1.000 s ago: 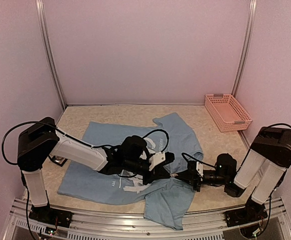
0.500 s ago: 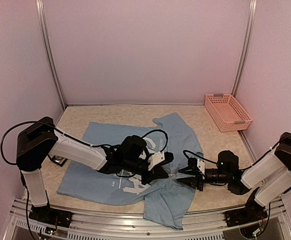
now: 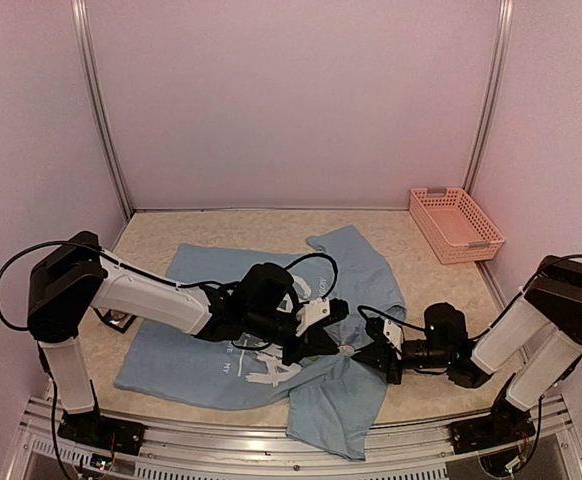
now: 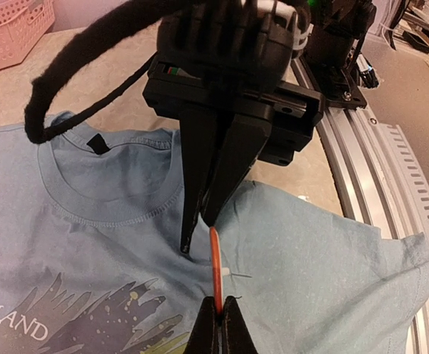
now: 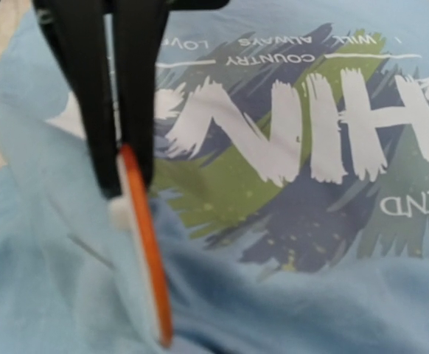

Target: Pin the brooch onto the clothing

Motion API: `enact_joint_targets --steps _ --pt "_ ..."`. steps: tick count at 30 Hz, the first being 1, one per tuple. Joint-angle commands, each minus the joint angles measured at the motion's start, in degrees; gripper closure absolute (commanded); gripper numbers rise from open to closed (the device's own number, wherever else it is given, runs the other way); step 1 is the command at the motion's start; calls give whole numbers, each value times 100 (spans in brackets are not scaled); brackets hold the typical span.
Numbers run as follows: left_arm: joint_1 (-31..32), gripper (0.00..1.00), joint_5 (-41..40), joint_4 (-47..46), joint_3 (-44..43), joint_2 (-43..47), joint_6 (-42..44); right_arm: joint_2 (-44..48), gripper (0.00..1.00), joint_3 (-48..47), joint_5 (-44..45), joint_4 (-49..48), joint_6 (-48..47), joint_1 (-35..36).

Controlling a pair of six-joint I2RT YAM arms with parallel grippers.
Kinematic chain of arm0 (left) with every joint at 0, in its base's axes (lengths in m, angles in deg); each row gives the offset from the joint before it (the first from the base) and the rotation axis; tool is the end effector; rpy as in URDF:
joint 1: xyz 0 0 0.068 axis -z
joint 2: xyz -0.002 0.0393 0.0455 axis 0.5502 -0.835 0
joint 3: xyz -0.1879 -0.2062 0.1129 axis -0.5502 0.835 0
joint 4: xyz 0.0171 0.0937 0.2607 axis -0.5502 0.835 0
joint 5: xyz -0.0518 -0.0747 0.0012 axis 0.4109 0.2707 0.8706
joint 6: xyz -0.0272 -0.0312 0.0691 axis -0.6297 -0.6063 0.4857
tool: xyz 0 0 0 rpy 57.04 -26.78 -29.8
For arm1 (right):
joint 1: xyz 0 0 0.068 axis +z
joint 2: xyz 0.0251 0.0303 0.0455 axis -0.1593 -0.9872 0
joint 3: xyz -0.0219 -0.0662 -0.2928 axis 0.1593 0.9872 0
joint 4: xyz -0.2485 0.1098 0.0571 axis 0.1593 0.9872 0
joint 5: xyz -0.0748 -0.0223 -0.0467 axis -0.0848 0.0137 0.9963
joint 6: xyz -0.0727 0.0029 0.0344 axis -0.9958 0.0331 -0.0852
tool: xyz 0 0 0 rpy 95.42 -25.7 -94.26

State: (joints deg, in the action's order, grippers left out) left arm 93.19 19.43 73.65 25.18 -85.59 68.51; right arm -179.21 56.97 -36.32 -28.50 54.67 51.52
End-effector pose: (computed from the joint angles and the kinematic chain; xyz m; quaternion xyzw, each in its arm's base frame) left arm 0.1947 -0.4007 0.1623 0.6102 0.6103 -0.3763 0.3372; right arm 0.1621 0.1935 0.1042 -0.4812 0.6614 0.3495 0.4570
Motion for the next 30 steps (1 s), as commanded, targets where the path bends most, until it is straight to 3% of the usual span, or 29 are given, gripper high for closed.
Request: enact_joint_targets --steps 1,7,10,15,22,26,30 --pt "-25 100 342 123 -126 215 47 -57 100 -77 112 37 144 -50" --pt "-29 100 242 211 -116 340 107 -120 100 -29 226 177 223 -154" --pt "-24 100 238 169 -100 358 104 -38 93 -62 -21 350 142 -168" --pt "-13 100 190 120 -93 327 70 304 63 -290 -676 722 71 -167" --pt "4 100 166 25 -14 339 -46 313 41 -129 -1301 -404 382 -159" --pt "13 100 196 -47 -13 313 -97 -207 40 -110 -1408 -1301 633 -131" --pt "14 100 219 -6 -46 287 -55 -434 46 -237 -1247 -1503 760 -120"
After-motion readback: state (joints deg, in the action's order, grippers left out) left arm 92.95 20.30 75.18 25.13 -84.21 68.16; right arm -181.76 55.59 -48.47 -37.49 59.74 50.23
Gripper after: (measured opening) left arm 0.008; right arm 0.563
